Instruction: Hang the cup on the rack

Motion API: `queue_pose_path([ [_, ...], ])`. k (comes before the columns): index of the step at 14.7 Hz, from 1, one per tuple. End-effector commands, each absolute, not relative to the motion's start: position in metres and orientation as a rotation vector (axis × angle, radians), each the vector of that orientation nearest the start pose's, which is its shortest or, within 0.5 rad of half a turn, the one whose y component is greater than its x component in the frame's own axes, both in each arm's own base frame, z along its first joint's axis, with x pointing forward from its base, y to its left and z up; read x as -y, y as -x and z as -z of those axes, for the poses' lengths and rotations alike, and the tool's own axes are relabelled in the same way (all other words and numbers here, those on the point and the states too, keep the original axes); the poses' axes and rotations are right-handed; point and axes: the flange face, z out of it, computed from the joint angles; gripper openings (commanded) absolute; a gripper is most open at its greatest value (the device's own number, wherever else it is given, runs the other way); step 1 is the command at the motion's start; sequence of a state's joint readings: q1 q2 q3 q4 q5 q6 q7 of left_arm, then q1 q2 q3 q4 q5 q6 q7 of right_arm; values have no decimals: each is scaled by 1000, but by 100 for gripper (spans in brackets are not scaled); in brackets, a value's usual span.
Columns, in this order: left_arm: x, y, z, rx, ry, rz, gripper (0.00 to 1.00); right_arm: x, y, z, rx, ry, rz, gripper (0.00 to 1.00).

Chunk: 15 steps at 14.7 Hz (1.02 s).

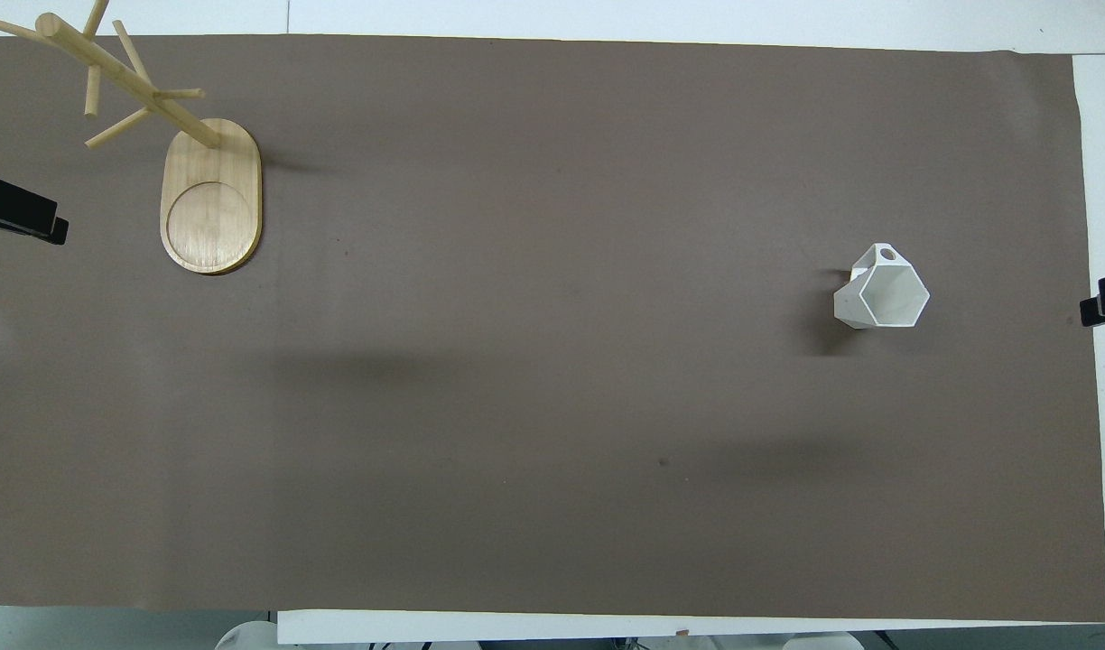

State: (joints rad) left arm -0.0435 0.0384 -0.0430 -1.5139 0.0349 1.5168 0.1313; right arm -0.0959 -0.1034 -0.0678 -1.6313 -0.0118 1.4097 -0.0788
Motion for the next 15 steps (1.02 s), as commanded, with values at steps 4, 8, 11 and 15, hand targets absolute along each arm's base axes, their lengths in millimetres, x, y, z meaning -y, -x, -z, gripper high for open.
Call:
queue_pose_path([
  [4,45,-567,-626,-356,3068,0,100,83,-496,-634,-133,3125,-195,100],
  [8,44,-566,-626,-348,3066,3,100,82,-494,-636,172,3109,-194,100],
  [11,44,-566,-625,-350,3064,-4,100,90,-505,-622,624,3043,-87,100],
  [15,46,-564,-625,-353,3064,-11,100,144,-526,-586,1190,2685,127,100],
])
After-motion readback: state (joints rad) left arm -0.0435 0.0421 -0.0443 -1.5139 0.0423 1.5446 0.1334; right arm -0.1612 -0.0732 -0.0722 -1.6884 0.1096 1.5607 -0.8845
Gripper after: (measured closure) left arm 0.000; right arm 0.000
